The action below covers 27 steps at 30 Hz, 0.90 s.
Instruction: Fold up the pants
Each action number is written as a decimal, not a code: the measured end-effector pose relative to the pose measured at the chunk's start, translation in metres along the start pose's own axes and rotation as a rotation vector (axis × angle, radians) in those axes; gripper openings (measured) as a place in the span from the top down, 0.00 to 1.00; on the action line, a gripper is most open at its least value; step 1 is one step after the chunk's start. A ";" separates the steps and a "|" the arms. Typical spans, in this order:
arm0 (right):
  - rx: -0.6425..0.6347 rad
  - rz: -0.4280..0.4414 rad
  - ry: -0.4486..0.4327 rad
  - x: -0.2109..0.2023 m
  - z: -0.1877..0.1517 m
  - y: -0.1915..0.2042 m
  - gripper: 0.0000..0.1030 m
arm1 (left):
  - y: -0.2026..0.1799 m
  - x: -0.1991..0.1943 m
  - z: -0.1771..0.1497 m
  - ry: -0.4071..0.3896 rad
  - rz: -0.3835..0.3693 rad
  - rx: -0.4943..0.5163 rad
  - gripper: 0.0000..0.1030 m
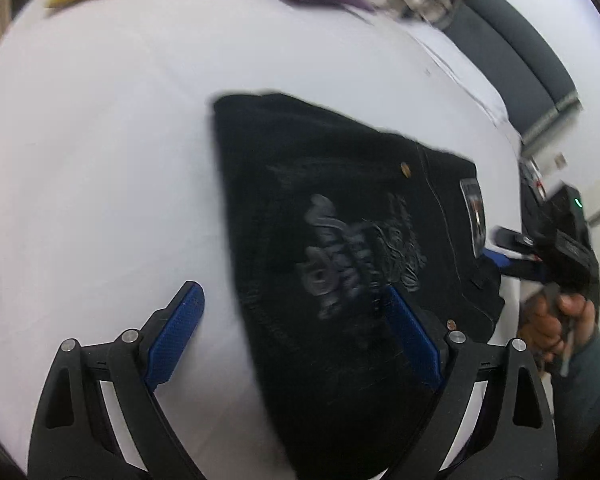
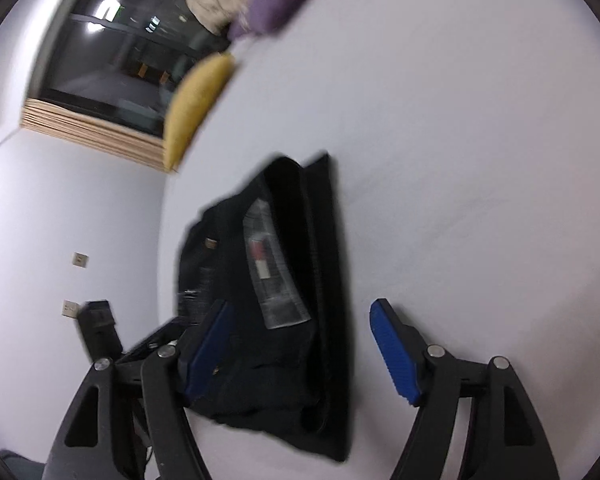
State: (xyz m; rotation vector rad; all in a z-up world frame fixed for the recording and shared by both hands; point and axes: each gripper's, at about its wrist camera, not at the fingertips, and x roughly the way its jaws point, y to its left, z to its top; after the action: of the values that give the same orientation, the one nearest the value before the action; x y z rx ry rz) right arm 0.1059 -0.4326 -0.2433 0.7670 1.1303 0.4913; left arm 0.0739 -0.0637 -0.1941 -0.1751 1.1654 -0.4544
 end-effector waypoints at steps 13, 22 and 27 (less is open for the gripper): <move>-0.227 -0.199 0.008 0.015 -0.008 0.071 0.77 | -0.011 0.012 0.015 0.009 -0.030 -0.020 0.64; -0.412 -0.159 -0.095 -0.017 -0.018 0.160 0.81 | -0.016 -0.057 0.038 -0.125 -0.034 0.000 0.74; -0.370 -0.090 -0.129 -0.013 0.006 0.175 0.81 | 0.005 -0.079 0.069 -0.134 0.046 0.012 0.62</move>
State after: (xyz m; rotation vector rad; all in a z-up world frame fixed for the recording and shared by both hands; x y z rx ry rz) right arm 0.1114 -0.3285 -0.1014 0.4170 0.9147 0.5480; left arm 0.1135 -0.0319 -0.1016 -0.1650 1.0332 -0.4030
